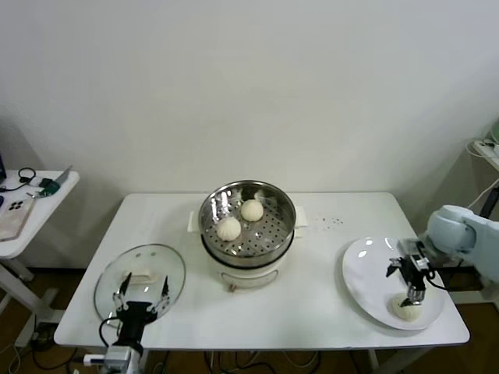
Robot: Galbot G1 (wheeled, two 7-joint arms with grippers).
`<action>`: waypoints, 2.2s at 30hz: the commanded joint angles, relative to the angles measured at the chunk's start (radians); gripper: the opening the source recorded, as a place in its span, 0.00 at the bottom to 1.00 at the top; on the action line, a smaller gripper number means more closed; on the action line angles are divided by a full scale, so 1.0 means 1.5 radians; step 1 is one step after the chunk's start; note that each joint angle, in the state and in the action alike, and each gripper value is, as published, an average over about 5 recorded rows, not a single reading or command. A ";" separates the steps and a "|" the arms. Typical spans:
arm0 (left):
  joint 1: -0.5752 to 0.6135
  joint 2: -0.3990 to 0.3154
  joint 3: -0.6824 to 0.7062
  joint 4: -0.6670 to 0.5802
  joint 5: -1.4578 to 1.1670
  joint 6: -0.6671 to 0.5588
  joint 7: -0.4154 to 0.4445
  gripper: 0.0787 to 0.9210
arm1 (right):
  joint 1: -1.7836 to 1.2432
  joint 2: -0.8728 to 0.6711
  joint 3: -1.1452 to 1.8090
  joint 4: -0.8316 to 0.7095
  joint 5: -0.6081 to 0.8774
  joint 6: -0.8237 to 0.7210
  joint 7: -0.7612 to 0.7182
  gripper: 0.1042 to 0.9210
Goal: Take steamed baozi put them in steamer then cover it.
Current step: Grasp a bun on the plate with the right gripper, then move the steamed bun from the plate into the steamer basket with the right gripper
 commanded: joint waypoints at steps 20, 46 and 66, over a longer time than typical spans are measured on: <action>0.003 -0.001 -0.001 0.001 0.004 0.000 -0.001 0.88 | -0.118 0.011 0.095 -0.060 -0.059 0.006 -0.008 0.87; -0.002 0.000 0.002 -0.006 0.004 0.000 -0.003 0.88 | 0.357 0.131 -0.192 0.002 -0.036 0.201 -0.034 0.74; -0.005 0.013 0.011 -0.005 0.009 0.001 -0.002 0.88 | 0.475 0.473 -0.171 0.005 -0.016 0.358 -0.070 0.74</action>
